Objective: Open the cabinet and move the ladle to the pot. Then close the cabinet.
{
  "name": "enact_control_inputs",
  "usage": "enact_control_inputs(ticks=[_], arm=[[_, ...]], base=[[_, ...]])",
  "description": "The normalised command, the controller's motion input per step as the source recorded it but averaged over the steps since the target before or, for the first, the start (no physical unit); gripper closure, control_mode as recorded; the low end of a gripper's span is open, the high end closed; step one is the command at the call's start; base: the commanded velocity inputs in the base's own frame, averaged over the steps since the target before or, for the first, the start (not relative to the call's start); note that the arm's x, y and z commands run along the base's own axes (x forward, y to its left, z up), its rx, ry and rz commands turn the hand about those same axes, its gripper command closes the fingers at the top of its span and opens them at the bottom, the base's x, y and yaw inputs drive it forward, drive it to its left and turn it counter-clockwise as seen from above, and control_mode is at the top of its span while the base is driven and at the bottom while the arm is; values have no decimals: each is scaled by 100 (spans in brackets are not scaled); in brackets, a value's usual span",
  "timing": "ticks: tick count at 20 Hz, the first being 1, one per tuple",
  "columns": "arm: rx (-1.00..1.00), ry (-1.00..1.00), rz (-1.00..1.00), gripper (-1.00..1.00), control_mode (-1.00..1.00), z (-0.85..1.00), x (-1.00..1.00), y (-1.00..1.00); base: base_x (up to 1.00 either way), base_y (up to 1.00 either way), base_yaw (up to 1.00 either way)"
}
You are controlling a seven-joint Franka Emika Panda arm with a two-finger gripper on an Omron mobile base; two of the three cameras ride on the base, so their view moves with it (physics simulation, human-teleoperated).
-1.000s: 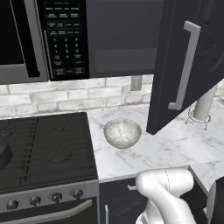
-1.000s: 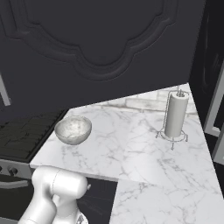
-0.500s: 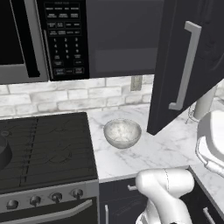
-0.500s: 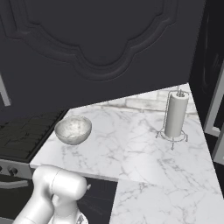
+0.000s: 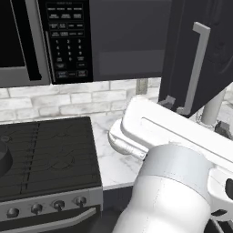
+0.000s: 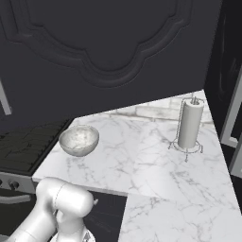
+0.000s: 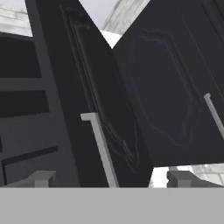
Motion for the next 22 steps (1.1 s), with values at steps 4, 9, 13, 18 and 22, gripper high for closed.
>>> enact_control_inputs(ticks=[4, 9, 13, 18, 22], arm=[[0, -9, 0, -100, -100, 0, 53, 13], [0, -13, 0, -100, -100, -15, 42, 6], [-3, -17, 0, -100, -100, -31, 35, 20], [-4, -13, 0, -100, -100, -41, 35, 1], [0, -5, 0, -100, -100, -39, 36, 0]], base=[[0, 0, 0], [0, 0, 0], [0, 0, 0], [0, 0, 0], [0, 0, 0]])
